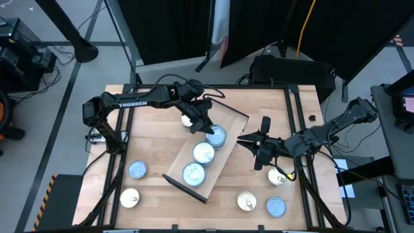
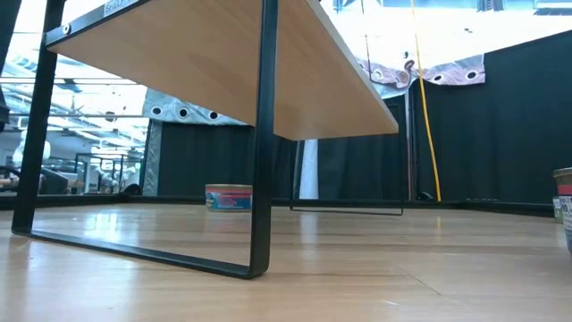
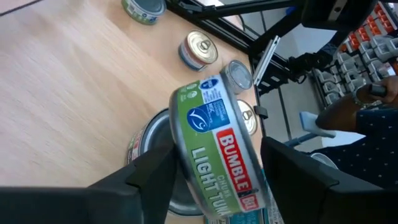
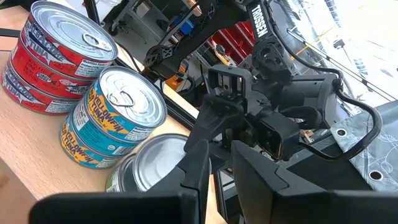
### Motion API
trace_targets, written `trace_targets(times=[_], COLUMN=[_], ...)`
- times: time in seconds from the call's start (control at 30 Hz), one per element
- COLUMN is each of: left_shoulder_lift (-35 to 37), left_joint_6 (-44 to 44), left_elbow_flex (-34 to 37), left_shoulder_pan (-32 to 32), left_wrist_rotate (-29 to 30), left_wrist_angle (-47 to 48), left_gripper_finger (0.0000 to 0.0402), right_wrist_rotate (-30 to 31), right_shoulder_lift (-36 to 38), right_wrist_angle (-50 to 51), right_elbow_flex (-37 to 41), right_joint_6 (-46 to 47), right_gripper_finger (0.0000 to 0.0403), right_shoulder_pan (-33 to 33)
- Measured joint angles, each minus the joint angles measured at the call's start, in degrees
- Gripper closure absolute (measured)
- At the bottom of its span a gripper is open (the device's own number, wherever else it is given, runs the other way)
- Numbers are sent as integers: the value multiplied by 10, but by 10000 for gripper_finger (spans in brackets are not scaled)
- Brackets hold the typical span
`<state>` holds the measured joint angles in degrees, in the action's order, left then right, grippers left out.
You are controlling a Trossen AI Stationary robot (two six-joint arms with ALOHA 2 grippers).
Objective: Stack canned seafood by type on shelf
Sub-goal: Stack the green tuna can on top of the other green tuna can on the shelf
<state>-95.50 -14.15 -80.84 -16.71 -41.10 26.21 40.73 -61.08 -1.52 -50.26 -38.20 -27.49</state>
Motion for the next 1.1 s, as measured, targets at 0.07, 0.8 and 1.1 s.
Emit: trace_targets(times=[0.07, 0.8, 1.1], left_shoulder_lift=[0, 0, 0], left_joint_6=[0, 91, 120], left_elbow_flex=[0, 0, 0], left_shoulder_pan=[0, 17, 20], left_wrist_rotate=[0, 28, 40], left_wrist_angle=[-4, 0, 4], left_gripper_finger=[164, 162, 162], right_wrist_rotate=[0, 0, 0], right_shoulder_lift=[0, 0, 0], right_wrist_angle=[0, 1, 1], right_elbow_flex=[0, 0, 0], right_joint_6=[0, 0, 0], right_gripper_finger=[342, 342, 342], right_shoulder_pan=[0, 0, 0])
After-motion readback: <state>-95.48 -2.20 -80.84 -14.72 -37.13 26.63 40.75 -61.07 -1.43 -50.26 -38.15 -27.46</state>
